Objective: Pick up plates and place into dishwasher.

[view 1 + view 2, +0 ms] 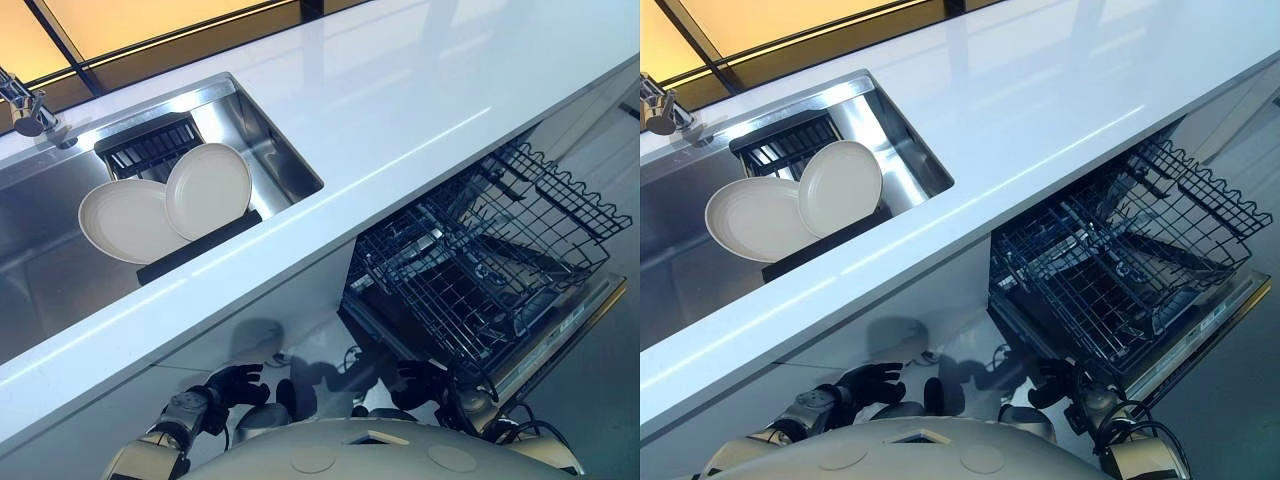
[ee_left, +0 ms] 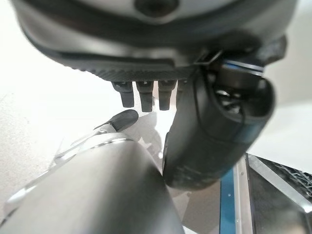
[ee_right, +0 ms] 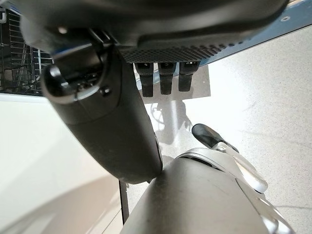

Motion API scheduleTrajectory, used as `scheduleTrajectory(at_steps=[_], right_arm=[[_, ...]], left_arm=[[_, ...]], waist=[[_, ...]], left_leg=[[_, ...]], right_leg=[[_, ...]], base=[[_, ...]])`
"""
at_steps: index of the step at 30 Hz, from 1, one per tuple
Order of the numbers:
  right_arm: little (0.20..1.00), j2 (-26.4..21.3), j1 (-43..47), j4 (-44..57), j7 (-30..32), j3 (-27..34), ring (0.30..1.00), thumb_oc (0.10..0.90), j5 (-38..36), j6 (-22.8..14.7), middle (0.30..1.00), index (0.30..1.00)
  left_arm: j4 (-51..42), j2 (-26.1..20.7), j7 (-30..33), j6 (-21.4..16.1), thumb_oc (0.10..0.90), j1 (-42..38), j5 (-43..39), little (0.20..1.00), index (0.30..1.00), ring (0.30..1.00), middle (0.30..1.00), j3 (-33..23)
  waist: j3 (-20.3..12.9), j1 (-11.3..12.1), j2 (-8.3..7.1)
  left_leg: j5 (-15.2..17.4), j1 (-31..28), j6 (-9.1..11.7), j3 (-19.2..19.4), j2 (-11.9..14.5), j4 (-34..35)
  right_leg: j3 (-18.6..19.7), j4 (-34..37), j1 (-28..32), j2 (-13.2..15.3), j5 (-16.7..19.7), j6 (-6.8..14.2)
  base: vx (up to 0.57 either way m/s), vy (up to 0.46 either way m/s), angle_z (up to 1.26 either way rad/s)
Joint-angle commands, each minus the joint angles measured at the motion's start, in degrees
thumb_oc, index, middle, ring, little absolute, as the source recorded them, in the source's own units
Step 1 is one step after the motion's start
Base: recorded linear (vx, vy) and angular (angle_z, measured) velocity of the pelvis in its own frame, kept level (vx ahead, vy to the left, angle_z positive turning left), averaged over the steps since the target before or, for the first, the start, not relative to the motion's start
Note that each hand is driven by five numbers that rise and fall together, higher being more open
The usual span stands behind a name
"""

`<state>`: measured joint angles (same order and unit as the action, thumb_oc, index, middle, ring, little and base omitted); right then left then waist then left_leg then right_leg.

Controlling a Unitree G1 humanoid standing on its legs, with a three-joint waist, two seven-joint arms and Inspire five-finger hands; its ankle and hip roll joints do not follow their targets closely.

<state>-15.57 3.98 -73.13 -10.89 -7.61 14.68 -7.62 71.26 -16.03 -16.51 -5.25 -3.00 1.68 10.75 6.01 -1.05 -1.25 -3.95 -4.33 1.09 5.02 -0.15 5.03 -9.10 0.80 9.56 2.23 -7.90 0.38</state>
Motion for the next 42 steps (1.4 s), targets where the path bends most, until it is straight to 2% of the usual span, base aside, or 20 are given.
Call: scheduleTrajectory(at_steps=[1,5,9,12,15,18,21,23,25,29,30,31,32,33,35,36,38,39,42], right_arm=[[0.900,-2.11,-1.47,-0.72,0.22,-1.31,0.900,0.800,0.43,-0.71,0.900,0.900],[0.900,-2.40,-1.49,-0.67,0.04,-1.14,0.900,0.800,0.63,-0.90,0.900,0.900],[0.900,-2.34,-1.41,-1.06,0.04,-1.05,0.900,0.800,0.77,-1.17,0.900,0.900],[0.900,-2.35,-1.35,-0.97,-0.03,-1.12,0.900,0.800,0.97,-1.08,0.900,0.900],[0.900,-2.59,-1.23,-0.44,-0.20,-1.27,0.900,0.800,1.27,-0.71,0.900,0.900],[0.900,-3.09,-0.94,0.38,-0.62,-1.33,0.900,0.800,1.19,-0.13,0.900,0.900],[0.900,-4.58,0.00,1.73,-1.39,-2.04,0.900,0.800,0.98,0.82,0.900,0.900],[0.900,-5.12,0.27,2.37,-1.62,-2.36,0.900,0.800,0.77,1.36,0.900,0.900],[0.900,-5.90,0.74,3.00,-1.77,-2.80,0.900,0.800,0.40,1.81,0.900,0.900],[0.900,-6.40,1.04,2.94,-1.29,-3.05,0.900,0.800,-0.80,1.59,0.900,0.900],[0.900,-6.34,1.08,2.64,-1.04,-3.05,0.900,0.800,-0.83,1.30,0.900,0.900],[0.900,-6.14,1.07,1.96,-0.58,-3.08,0.900,0.800,-0.99,0.80,0.900,0.900],[0.900,-5.96,1.07,1.37,-0.20,-3.12,0.900,0.800,-1.18,0.34,0.900,0.900],[0.900,-5.59,0.95,0.78,0.29,-3.23,0.900,0.800,-1.10,-0.12,0.900,0.900],[0.900,-5.18,0.82,0.15,1.00,-3.72,0.900,0.800,-1.33,-0.48,0.900,0.900],[0.900,-4.94,0.73,-0.05,1.30,-3.84,0.900,0.800,-1.45,-0.59,0.900,0.900],[0.900,-4.70,0.56,-0.63,1.72,-4.21,0.900,0.800,-1.83,-1.21,0.900,0.900],[0.900,-4.65,0.54,-0.72,1.82,-4.28,0.900,0.800,-1.85,-1.31,0.900,0.900],[0.900,-4.10,0.81,-1.41,2.34,-4.99,0.900,0.800,-2.02,-1.27,0.900,0.900]], left_arm=[[3.50,2.25,0.89,-1.88,0.800,-0.56,-0.28,0.900,0.900,0.900,0.900,-0.73],[2.91,2.14,0.30,-1.64,0.800,-0.62,-1.85,0.900,0.900,0.900,0.900,-0.75],[3.01,2.38,0.27,-2.93,0.800,-0.73,-2.52,0.900,0.900,0.900,0.900,-0.67],[2.57,2.41,0.00,-5.83,0.800,-0.60,-4.88,0.900,0.900,0.900,0.900,-0.90],[0.31,2.45,-3.22,-9.04,0.800,-0.72,-8.65,0.900,0.900,0.900,0.900,-0.75],[-3.04,2.21,-5.87,-13.43,0.800,-1.04,-5.86,0.900,0.900,0.900,0.900,1.35],[-13.34,-0.43,-3.47,-19.44,0.800,-3.11,4.25,0.900,0.900,0.900,0.900,8.76],[-18.75,-1.64,-4.21,-19.14,0.800,-4.09,5.44,0.900,0.900,0.900,0.900,11.23],[-28.02,-4.23,-8.96,-18.48,0.800,-6.04,2.72,0.900,0.900,0.900,0.900,13.96],[-47.48,-9.08,-24.11,-10.38,0.800,-11.05,-13.03,0.900,0.900,0.900,0.900,16.27],[-52.65,-9.59,-27.68,-7.19,0.800,-12.13,-17.98,0.900,0.900,0.900,0.900,16.63],[-58.60,-10.31,-31.99,-2.90,0.800,-13.61,-25.70,0.900,0.900,0.900,0.900,17.08],[-64.27,-9.85,-33.52,2.38,0.800,-14.75,-31.39,0.900,0.900,0.900,0.900,17.48],[-69.47,-8.97,-35.41,6.44,0.800,-15.64,-39.40,0.900,0.900,0.900,0.900,17.94],[-74.28,-7.39,-36.22,11.82,0.800,-15.80,-48.75,0.900,0.900,0.900,0.900,18.28],[-76.42,-5.17,-37.71,15.48,0.800,-14.81,-53.55,0.900,0.900,0.900,0.900,18.17],[-79.10,-1.58,-40.36,21.18,0.800,-12.98,-60.49,0.900,0.900,0.900,0.900,18.29],[-79.42,-1.23,-40.88,22.30,0.800,-12.75,-62.56,0.900,0.900,0.900,0.900,18.28],[-81.19,5.83,-43.53,29.50,0.800,-9.44,-72.70,0.900,0.900,0.900,0.900,19.44]], waist=[[-1.47,1.24,0.97],[-1.55,1.29,1.26],[-1.52,1.33,1.40],[-1.60,1.33,1.55],[-1.54,1.41,1.83],[-1.38,1.52,2.13],[-0.82,1.34,3.04],[-0.62,1.33,3.43],[-0.25,1.27,4.11],[0.10,1.32,4.87],[0.19,1.32,4.97],[0.20,1.36,5.07],[0.18,1.34,5.14],[0.13,1.28,5.16],[0.07,1.24,5.06],[0.08,1.25,4.94],[0.21,1.25,4.71],[0.24,1.25,4.68],[0.67,1.12,4.06]], left_leg=[[8.71,0.86,-1.68,-2.18,-1.53,-5.42],[8.54,0.81,-1.56,-2.07,-1.49,-4.98],[8.38,0.79,-1.50,-2.00,-1.53,-4.82],[8.27,0.62,-1.40,-2.04,-1.56,-4.59],[8.14,0.65,-1.15,-2.08,-1.55,-4.47],[7.95,0.97,-1.04,-2.01,-1.47,-4.45],[7.44,1.40,-1.03,-1.90,-1.31,-4.07],[7.30,1.52,-1.04,-1.97,-1.34,-4.01],[7.09,1.70,-1.17,-2.19,-1.41,-3.87],[6.92,1.82,-1.62,-2.82,-1.80,-3.67],[6.91,1.74,-1.72,-2.91,-1.84,-3.57],[6.90,1.59,-1.79,-3.05,-1.86,-3.43],[7.00,1.42,-1.89,-3.20,-1.90,-3.25],[7.14,1.07,-1.91,-3.41,-1.91,-2.98],[7.28,0.73,-1.88,-3.68,-1.90,-2.88],[7.43,0.56,-1.88,-3.86,-1.86,-2.90],[7.67,0.27,-1.76,-4.12,-1.70,-3.03],[7.69,0.25,-1.74,-4.15,-1.66,-3.07],[8.08,-0.03,-1.42,-4.65,-1.31,-3.38]], right_leg=[[-0.89,-2.80,-6.74,-1.63,1.48,1.59],[-1.22,-2.72,-6.79,-1.58,1.45,1.67],[-1.52,-2.63,-6.69,-1.46,1.52,1.66],[-1.56,-2.49,-6.59,-1.43,1.58,1.69],[-1.71,-2.41,-6.60,-1.36,1.61,1.77],[-1.87,-2.55,-6.88,-1.32,1.62,1.80],[-1.89,-3.05,-7.72,-1.24,1.69,1.84],[-1.84,-3.18,-7.92,-1.20,1.71,1.87],[-1.81,-3.32,-8.26,-1.17,1.78,1.89],[-1.64,-3.50,-8.43,-1.27,1.81,1.71],[-1.58,-3.53,-8.38,-1.31,1.78,1.66],[-1.49,-3.57,-8.26,-1.36,1.74,1.59],[-1.38,-3.46,-8.09,-1.49,1.68,1.50],[-1.21,-3.26,-7.72,-1.65,1.56,1.44],[-0.86,-2.91,-7.24,-1.88,1.53,1.39],[-0.60,-2.76,-6.96,-2.03,1.47,1.30],[-0.23,-2.58,-6.53,-2.30,1.39,1.10],[-0.20,-2.56,-6.47,-2.34,1.39,1.07],[0.56,-2.24,-5.85,-2.88,1.29,0.74]], base=[[0.00,0.000,0.00],[0.00,0.000,0.00],[0.00,0.000,0.00],[0.00,0.000,0.00],[-0.01,0.000,0.01],[-0.06,-0.001,0.02],[-0.09,0.021,0.00],[-0.07,0.027,0.00],[-0.07,0.023,0.03],[-0.07,-0.006,0.04],[-0.05,-0.032,0.06],[-0.05,-0.039,0.06],[-0.04,-0.052,0.07],[-0.02,-0.057,0.06],[0.00,-0.061,0.06],[0.01,-0.062,0.07],[0.01,-0.052,0.10],[0.01,-0.049,0.04],[0.01,-0.064,-0.01]])
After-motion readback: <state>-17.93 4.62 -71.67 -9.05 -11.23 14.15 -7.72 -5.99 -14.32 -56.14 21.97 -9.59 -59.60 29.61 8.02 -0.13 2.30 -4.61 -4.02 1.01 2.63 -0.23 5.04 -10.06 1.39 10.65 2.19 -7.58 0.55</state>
